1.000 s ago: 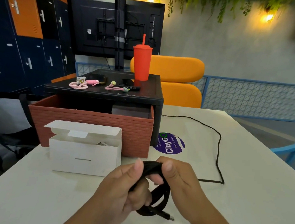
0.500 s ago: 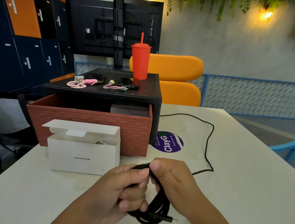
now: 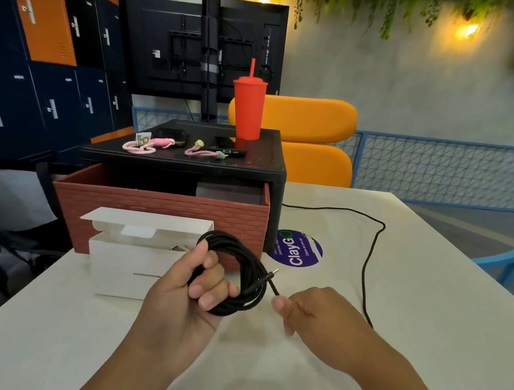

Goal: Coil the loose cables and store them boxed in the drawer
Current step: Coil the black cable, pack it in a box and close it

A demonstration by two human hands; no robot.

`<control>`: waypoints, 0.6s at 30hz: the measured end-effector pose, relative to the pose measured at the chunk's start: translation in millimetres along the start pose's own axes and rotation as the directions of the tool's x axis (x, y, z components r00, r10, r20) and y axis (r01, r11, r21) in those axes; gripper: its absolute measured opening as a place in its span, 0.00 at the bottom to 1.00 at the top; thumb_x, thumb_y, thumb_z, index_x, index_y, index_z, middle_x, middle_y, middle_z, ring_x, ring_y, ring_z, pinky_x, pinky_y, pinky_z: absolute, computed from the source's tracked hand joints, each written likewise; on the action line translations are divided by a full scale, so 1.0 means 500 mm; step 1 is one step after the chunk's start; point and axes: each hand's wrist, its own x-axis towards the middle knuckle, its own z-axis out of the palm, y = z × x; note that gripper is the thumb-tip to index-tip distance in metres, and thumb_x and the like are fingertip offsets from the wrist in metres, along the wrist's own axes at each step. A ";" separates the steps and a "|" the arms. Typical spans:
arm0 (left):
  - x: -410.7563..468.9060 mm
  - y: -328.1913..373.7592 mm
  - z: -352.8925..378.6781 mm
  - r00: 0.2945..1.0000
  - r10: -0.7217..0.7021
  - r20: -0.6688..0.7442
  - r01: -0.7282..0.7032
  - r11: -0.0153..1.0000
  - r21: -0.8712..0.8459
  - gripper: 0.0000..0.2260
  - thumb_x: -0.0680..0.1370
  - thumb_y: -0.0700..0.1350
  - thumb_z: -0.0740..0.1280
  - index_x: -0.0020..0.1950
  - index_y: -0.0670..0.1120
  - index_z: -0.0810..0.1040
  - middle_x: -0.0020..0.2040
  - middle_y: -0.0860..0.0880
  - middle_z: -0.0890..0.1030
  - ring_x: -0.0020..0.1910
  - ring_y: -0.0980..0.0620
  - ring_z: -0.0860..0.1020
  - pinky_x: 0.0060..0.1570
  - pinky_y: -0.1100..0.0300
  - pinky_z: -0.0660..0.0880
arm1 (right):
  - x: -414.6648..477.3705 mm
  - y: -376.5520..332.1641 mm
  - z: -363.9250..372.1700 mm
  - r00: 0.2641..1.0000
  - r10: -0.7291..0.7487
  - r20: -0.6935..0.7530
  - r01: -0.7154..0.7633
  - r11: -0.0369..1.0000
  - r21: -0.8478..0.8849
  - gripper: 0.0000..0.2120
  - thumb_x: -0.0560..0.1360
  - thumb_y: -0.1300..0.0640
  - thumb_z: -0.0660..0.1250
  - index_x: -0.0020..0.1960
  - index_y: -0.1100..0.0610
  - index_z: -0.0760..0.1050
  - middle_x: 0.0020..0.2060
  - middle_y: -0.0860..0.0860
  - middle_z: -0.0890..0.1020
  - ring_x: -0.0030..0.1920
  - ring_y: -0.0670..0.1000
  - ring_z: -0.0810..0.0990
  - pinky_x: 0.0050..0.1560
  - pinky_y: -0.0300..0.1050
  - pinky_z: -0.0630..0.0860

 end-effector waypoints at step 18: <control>-0.024 -0.084 0.006 0.962 0.209 0.176 -0.263 0.535 0.803 0.15 0.71 0.54 0.59 0.55 0.50 0.73 0.35 0.56 0.76 0.42 0.68 0.74 0.46 0.77 0.67 | -0.039 -0.047 0.008 0.960 -0.086 0.265 0.167 0.940 -0.299 0.10 0.78 0.48 0.56 0.46 0.54 0.69 0.41 0.51 0.71 0.42 0.53 0.71 0.44 0.46 0.69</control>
